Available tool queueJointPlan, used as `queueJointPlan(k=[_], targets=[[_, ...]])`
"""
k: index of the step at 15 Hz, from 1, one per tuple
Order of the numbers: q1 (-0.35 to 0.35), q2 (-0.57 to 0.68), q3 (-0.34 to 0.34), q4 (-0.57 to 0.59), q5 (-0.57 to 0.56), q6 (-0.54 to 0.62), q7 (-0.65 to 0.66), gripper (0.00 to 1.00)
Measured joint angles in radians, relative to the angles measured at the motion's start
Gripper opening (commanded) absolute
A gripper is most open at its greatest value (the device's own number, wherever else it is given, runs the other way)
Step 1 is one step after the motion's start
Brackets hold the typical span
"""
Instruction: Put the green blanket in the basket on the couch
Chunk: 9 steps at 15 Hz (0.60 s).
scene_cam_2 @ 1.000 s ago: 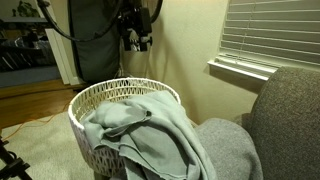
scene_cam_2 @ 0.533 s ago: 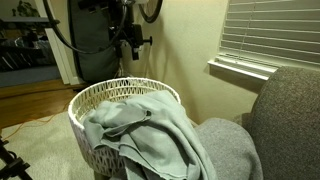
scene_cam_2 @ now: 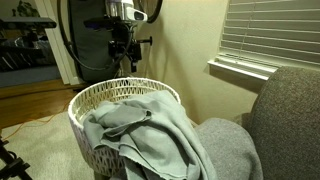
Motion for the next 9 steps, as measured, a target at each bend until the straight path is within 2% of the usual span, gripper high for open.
queueJointPlan(k=[9], targets=[[0.03,0.067,0.03,0.028,0.034,0.018,-0.08,1.0]])
